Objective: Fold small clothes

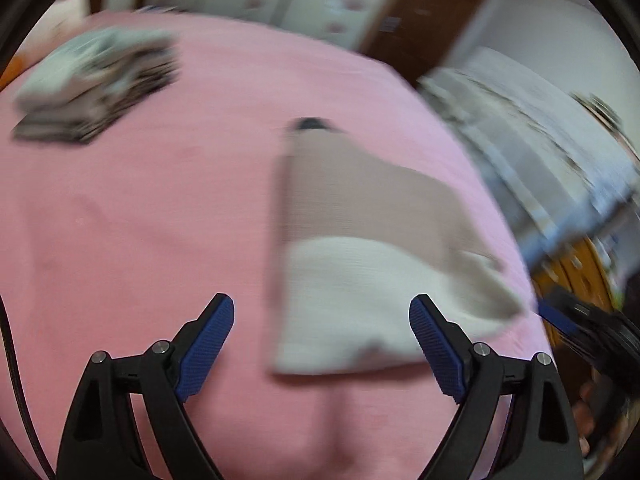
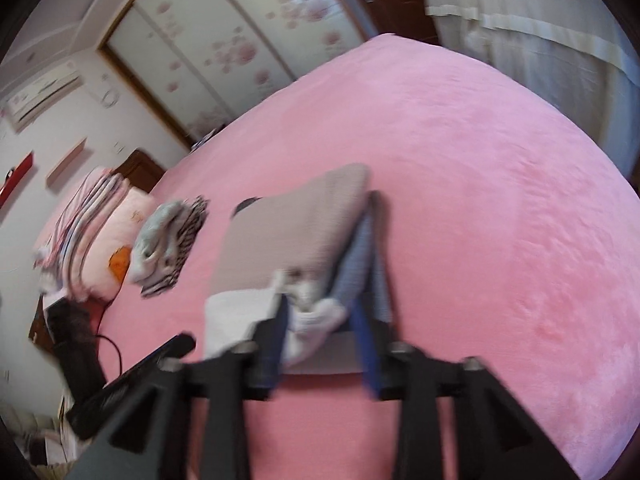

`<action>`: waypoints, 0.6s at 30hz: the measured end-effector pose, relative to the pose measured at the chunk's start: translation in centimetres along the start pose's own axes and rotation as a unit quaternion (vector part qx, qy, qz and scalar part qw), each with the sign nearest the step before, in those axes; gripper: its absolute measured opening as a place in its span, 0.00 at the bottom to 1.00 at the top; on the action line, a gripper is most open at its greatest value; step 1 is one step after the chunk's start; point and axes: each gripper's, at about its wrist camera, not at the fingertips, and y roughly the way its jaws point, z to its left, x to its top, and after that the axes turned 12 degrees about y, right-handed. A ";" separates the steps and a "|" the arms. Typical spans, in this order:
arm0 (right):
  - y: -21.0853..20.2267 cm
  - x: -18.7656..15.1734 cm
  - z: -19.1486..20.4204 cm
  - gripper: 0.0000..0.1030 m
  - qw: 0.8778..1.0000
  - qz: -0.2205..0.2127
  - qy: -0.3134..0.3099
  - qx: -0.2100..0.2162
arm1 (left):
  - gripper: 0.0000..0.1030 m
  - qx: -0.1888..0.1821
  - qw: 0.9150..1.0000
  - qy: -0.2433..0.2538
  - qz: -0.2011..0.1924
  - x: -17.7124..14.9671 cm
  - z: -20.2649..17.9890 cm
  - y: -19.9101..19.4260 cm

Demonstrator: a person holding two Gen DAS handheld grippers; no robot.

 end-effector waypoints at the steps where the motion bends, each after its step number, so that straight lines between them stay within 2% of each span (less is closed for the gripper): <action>1: 0.2 -0.1 0.3 0.59 1.000 0.002 -0.006 -0.004 | 0.86 0.009 1.000 -0.016 0.005 -0.1 1.0 0.2; 4: 1.5 -0.2 1.0 0.61 0.999 0.020 -0.020 -0.021 | 0.86 0.013 0.999 -0.045 0.016 -0.5 2.9 0.7; 8: 3.7 -0.4 1.1 0.60 0.998 0.042 -0.027 -0.045 | 0.86 0.005 0.999 -0.043 0.030 -0.6 2.7 2.0; 9: 4.2 -0.4 0.8 0.44 0.998 0.047 -0.020 -0.045 | 0.86 0.003 0.999 -0.040 0.033 -0.5 2.4 2.4; 11: 4.7 -0.3 0.2 0.23 0.998 0.056 -0.006 -0.040 | 0.86 -0.001 0.999 -0.033 0.039 0.0 1.9 3.3; 14: 3.8 -0.5 -1.6 0.18 0.998 0.038 0.022 -0.040 | 0.86 0.004 0.999 -0.014 0.044 0.5 0.7 4.3; 18: 4.9 -2.2 -5.5 0.18 0.994 0.059 0.082 -0.035 | 0.88 0.026 0.998 0.019 0.049 -0.2 0.0 4.9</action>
